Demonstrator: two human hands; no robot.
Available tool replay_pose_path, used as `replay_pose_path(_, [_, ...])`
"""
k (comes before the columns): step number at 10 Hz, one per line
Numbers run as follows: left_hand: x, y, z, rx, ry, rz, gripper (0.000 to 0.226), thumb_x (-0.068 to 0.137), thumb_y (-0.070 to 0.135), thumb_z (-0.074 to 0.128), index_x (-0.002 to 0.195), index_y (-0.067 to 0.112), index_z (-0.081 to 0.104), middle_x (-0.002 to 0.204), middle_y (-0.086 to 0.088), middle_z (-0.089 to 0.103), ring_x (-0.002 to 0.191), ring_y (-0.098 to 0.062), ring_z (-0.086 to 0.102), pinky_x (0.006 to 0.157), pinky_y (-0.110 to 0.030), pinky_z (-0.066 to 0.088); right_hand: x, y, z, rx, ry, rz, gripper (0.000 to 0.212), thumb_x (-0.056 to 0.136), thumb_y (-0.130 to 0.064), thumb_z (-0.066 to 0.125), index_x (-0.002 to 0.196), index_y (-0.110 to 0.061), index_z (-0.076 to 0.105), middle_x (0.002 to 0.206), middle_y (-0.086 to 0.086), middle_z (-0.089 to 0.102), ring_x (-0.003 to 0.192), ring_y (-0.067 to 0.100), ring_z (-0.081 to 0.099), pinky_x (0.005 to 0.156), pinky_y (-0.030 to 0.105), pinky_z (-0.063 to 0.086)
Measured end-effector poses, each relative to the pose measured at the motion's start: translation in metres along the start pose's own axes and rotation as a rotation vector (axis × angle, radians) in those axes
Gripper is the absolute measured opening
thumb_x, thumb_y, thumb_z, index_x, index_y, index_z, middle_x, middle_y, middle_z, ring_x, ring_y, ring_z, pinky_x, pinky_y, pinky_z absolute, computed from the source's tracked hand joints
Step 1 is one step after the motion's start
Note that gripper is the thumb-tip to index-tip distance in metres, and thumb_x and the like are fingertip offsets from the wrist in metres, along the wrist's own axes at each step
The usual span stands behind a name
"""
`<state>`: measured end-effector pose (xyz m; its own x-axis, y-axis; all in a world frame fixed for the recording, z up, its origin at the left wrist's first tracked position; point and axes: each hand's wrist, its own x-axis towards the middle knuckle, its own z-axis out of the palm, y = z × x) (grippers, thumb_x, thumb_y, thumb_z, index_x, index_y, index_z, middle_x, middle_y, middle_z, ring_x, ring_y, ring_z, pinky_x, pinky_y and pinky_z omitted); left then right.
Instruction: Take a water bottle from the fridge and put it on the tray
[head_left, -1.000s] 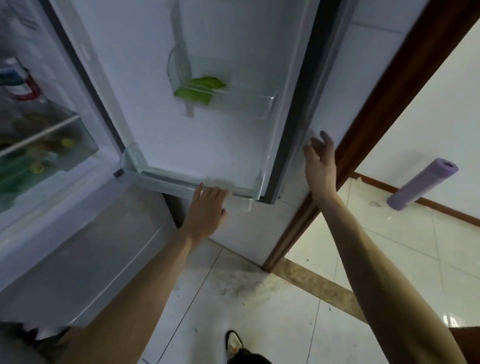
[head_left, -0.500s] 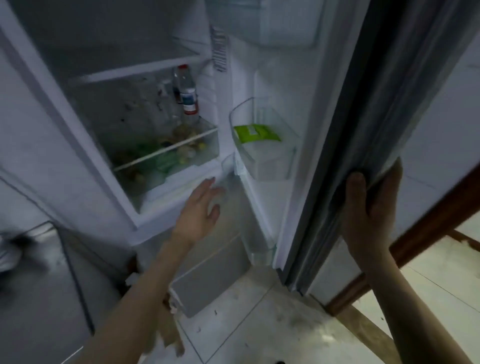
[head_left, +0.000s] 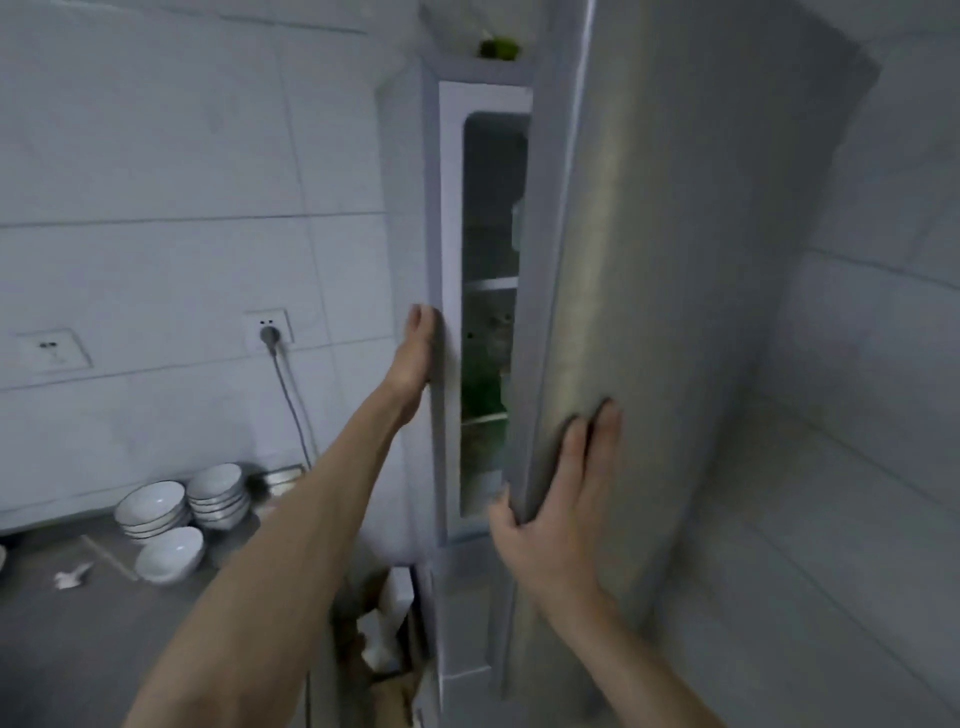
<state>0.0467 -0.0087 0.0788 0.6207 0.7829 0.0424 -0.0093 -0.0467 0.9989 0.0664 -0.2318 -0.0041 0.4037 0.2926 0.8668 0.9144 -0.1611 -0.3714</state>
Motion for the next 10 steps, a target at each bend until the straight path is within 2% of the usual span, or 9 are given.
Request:
replay_pose_path(1, [0.015,-0.009,-0.008,-0.079,-0.019,-0.066,0.079,0.1,0.069,0.032,0.163,0.021,0.029,0.168,-0.002,0.032,0.155,-0.026,0.029,0.124,-0.057,0.024,0.02,-0.006,0.064,-0.086,-0.006,-0.033,0.12,0.072,-0.025,0.072,0.161,-0.015,-0.008,0.163,0.031,0.004,0.155,0.048,0.005,0.127,0.059,0.011])
replay_pose_path(2, [0.029,-0.015,-0.021,-0.149,-0.06,-0.089,0.053,0.096,0.066,0.044,0.119,0.026,0.07,0.121,0.005,0.069,0.132,-0.025,0.054,0.117,-0.056,0.035,0.034,-0.007,0.104,-0.134,-0.007,-0.043,0.115,0.073,-0.026,0.069,0.161,-0.012,-0.005,0.161,0.034,0.008,0.155,0.048,0.002,0.126,0.061,0.013])
replay_pose_path(3, [0.032,-0.014,-0.03,-0.129,-0.15,-0.053,0.04,0.1,0.057,0.044,0.128,0.034,0.062,0.124,0.012,0.063,0.117,-0.012,0.055,0.114,-0.058,0.039,0.049,-0.005,0.142,-0.208,-0.062,-0.002,0.116,0.076,-0.033,0.068,0.16,-0.013,-0.009,0.161,0.034,0.008,0.156,0.043,-0.009,0.126,0.061,0.011])
replay_pose_path(4, [0.031,-0.011,-0.032,-0.133,-0.179,-0.085,0.057,0.103,0.053,0.044,0.158,0.039,0.036,0.142,0.004,0.06,0.132,-0.019,0.054,0.114,-0.055,0.042,0.057,-0.005,0.161,-0.255,-0.102,0.021,0.112,0.079,-0.036,0.066,0.16,-0.011,-0.007,0.161,0.034,0.006,0.155,0.042,-0.014,0.125,0.062,0.015])
replay_pose_path(6, [0.029,-0.01,-0.027,-0.087,-0.16,-0.114,0.091,0.083,0.075,0.045,0.162,0.031,0.03,0.147,0.007,0.058,0.134,-0.016,0.053,0.113,-0.048,0.044,0.062,-0.003,0.171,-0.292,-0.122,0.025,0.114,0.079,-0.04,0.066,0.16,-0.011,-0.008,0.162,0.031,0.003,0.155,0.041,-0.015,0.127,0.058,0.007])
replay_pose_path(7, [0.02,-0.009,-0.022,-0.082,-0.128,-0.1,0.087,0.087,0.073,0.043,0.162,0.03,0.03,0.151,0.007,0.056,0.139,-0.017,0.051,0.116,-0.047,0.041,0.064,-0.002,0.166,-0.278,-0.158,0.025,0.113,0.08,-0.044,0.066,0.16,-0.012,-0.007,0.163,0.029,0.002,0.155,0.039,-0.015,0.129,0.053,-0.001])
replay_pose_path(8, [0.007,-0.016,-0.018,-0.097,-0.063,-0.064,0.053,0.1,0.061,0.038,0.133,0.03,0.066,0.123,0.011,0.076,0.122,-0.011,0.064,0.103,-0.037,0.05,0.062,-0.003,0.147,-0.226,-0.203,0.018,0.099,0.083,-0.044,0.067,0.16,-0.01,0.015,0.165,0.027,0.012,0.157,0.042,0.004,0.129,0.053,0.013])
replay_pose_path(9, [-0.014,-0.016,-0.013,-0.117,-0.035,-0.088,0.045,0.1,0.064,0.037,0.107,0.04,0.074,0.11,0.019,0.078,0.116,-0.006,0.065,0.092,-0.034,0.052,0.062,0.0,0.116,-0.007,-0.208,-0.033,0.086,0.087,-0.038,0.066,0.158,-0.011,0.025,0.168,0.018,0.01,0.158,0.034,0.009,0.129,0.044,0.017])
replay_pose_path(10, [-0.05,-0.06,-0.015,-0.106,0.048,-0.037,0.043,0.105,0.057,0.038,0.135,0.041,0.064,0.141,0.018,0.064,0.137,-0.009,0.053,0.112,-0.044,0.043,0.017,0.021,0.053,0.189,-0.211,-0.047,0.058,0.095,-0.023,0.058,0.15,-0.011,0.044,0.163,0.004,0.034,0.154,0.018,0.028,0.127,0.023,0.021])
